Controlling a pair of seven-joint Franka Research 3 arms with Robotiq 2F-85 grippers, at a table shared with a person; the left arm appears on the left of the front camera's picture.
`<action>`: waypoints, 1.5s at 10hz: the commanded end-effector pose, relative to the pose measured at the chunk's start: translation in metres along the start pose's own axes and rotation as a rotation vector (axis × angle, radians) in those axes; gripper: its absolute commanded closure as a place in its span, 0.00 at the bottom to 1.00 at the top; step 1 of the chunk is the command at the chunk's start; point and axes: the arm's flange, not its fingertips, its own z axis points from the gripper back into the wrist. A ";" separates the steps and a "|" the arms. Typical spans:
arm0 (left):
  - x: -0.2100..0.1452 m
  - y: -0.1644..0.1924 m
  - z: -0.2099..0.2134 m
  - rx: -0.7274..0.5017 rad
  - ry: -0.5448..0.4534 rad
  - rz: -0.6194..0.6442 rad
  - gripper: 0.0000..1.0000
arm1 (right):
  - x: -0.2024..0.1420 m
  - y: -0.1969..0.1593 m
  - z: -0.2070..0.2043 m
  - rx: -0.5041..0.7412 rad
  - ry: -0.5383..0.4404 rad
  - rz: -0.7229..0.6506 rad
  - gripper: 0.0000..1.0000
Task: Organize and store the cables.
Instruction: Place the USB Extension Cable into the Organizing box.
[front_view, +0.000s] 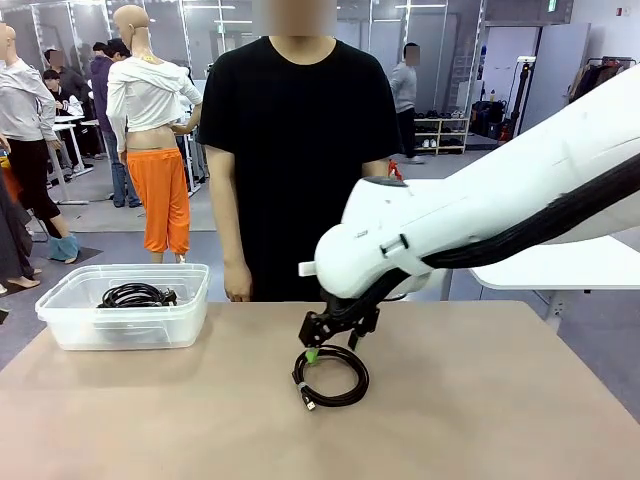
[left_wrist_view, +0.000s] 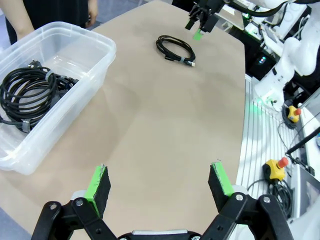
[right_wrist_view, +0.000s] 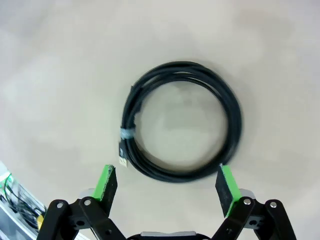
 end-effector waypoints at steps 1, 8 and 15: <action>0.002 -0.003 -0.001 0.034 -0.007 0.039 0.00 | -0.050 -0.043 0.041 0.054 -0.082 0.068 0.00; 0.165 -0.098 -0.132 0.189 0.018 0.164 0.00 | -0.221 -0.224 0.141 0.133 -0.310 0.348 0.00; 0.214 -0.140 -0.278 0.408 0.350 0.267 0.00 | -0.368 -0.350 0.176 0.271 -0.708 0.531 0.00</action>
